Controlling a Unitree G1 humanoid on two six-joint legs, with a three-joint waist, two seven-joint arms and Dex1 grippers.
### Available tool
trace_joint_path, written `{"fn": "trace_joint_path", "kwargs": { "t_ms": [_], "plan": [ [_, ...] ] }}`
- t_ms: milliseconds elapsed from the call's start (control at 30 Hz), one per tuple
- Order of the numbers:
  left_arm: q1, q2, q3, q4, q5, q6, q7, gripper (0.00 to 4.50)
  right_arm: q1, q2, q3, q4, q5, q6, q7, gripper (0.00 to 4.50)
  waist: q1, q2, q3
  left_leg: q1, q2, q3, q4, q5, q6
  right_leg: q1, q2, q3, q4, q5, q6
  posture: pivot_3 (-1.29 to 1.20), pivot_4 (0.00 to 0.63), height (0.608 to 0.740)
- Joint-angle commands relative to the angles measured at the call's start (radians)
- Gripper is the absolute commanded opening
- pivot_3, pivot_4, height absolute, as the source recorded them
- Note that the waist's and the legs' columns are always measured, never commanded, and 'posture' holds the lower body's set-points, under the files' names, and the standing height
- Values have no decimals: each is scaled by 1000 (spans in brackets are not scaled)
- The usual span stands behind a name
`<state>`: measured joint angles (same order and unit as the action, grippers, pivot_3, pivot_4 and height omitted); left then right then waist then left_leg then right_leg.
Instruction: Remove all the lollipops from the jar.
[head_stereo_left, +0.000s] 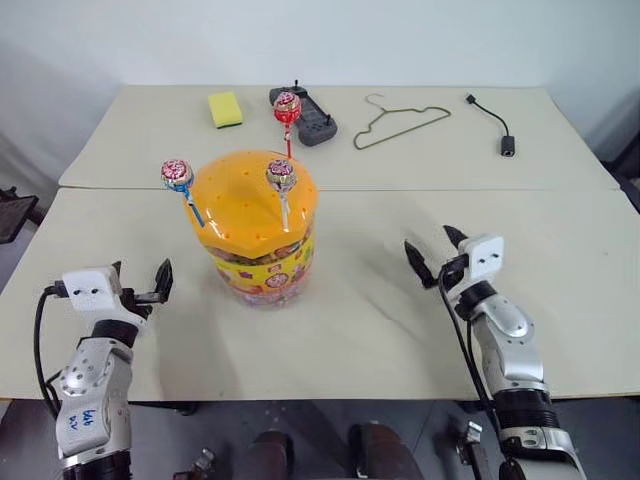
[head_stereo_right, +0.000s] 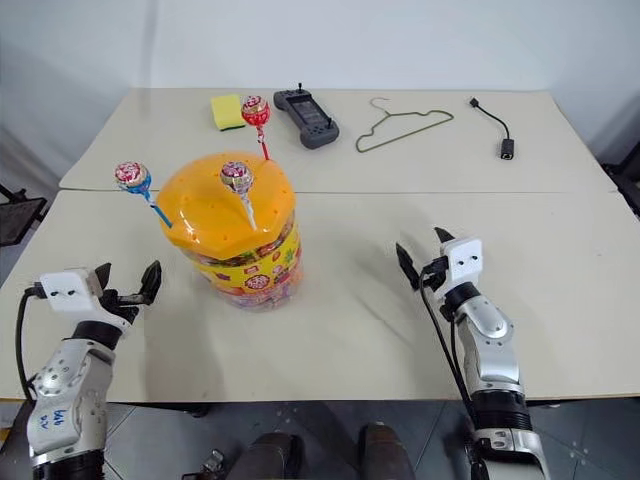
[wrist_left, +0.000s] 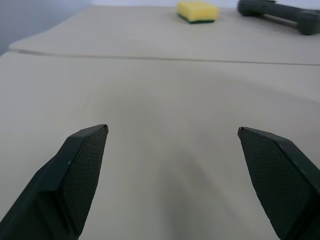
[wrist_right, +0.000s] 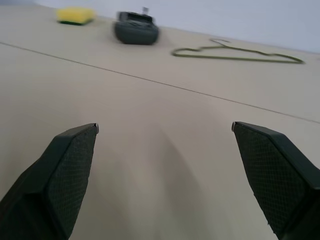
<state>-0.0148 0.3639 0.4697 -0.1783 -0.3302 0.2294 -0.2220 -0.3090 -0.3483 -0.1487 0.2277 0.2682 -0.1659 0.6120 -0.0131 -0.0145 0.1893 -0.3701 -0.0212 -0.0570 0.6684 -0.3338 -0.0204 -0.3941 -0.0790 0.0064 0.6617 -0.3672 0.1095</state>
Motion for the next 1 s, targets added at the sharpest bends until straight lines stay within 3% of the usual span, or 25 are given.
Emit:
{"fn": "trace_joint_path", "kwargs": {
  "t_ms": [33, 67, 233, 467, 567, 600, 667, 733, 833, 1000],
  "plan": [
    [-11, 65, 94, 25, -125, -17, -123, 4377, 27, -60, -46, -124, 163, 51, 151, 4494, 1, 0, 0, 0, 0, 0, 0, 0, 0, 0, 0, 0, 0, 0, 0, 0, 150, 740],
    [-19, 77, 116, 43, -168, -23, -161, 4377, 30, -69, -50, -142, 192, 81, 168, 4494, 2, 0, 0, 0, 0, 0, 0, 0, 0, 0, 0, 0, -1, 0, 0, 0, 150, 740],
    [-14, 365, 184, 149, -405, 138, -623, 4377, 72, -179, -114, -376, 431, 244, 290, 4494, -2, 1, 0, 0, 1, -2, -1, 0, 0, 1, 0, 0, -2, 0, -1, 0, 150, 740],
    [-193, 639, 204, 305, -589, 354, -923, 4377, 104, -224, -162, -687, 643, 364, 268, 4494, 1, 1, 1, 0, 1, -5, -2, 0, 0, 2, -1, -1, -3, 0, -1, 0, 150, 740],
    [-261, 687, 184, 303, -649, 450, -983, 4377, 125, -236, -159, -759, 685, 369, 324, 4494, 1, 1, 1, -1, 0, -5, -3, 0, 1, 2, -2, -2, -4, 0, -1, 0, 150, 740],
    [-310, 700, 157, 276, -696, 502, -1001, 4377, 162, -267, -105, -795, 630, 273, 521, 4494, 2, 1, 1, 0, 0, -5, -3, -1, 1, 2, -2, -1, -4, 0, -1, 0, 150, 740],
    [-367, 708, 127, 246, -742, 564, -1017, 4377, 206, -303, -38, -828, 559, 148, 762, 4494, 10, 1, 1, -1, 0, -6, -4, -1, 1, 2, -1, -3, -4, 0, -1, 0, 150, 740],
    [-417, 687, 56, 200, -733, 578, -1018, 4377, 118, -261, -29, -763, 598, 195, 660, 4494, 7, 1, 1, -1, 0, -6, -3, -1, 1, 2, 0, -3, -2, 0, -1, 0, 150, 740],
    [-469, 662, -62, 154, -635, 500, -1048, 4377, 0, -222, 5, -688, 610, 218, 647, 4494, -11, 1, 1, 0, -2, -3, 1, 0, 3, 3, -3, 0, -3, 1, 1, 0, 150, 740],
    [-560, 612, -115, 157, -644, 499, -1055, 4377, -32, -206, -3, -680, 628, 271, 583, 4494, -13, 1, 1, -1, 1, -6, -2, 2, -1, 1, 0, -3, -1, 1, -1, 0, 150, 740]
  ]
}}
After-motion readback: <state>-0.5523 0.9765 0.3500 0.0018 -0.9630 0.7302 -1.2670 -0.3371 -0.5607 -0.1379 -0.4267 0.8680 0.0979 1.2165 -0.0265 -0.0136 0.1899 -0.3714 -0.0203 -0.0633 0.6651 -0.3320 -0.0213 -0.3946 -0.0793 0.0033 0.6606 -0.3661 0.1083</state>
